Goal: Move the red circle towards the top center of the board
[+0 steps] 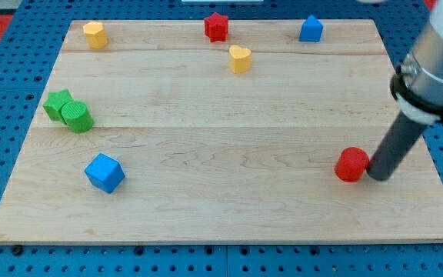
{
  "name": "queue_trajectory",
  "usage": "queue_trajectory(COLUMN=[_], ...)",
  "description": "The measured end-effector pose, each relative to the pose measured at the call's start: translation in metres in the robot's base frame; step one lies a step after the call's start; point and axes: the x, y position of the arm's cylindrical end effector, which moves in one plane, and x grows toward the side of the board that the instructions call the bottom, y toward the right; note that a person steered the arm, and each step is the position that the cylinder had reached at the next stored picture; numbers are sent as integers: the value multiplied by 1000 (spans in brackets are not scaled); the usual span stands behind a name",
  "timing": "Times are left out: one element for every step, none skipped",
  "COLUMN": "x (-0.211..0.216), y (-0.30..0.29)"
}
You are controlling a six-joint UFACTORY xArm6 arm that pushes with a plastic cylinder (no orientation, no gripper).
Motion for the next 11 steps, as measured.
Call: queue_trajectory(x=[16, 49, 11, -32, -30, -29, -59, -96, -109, -109, -104], y=[-13, -25, -36, -41, -44, -74, -69, -55, -50, -52, -88])
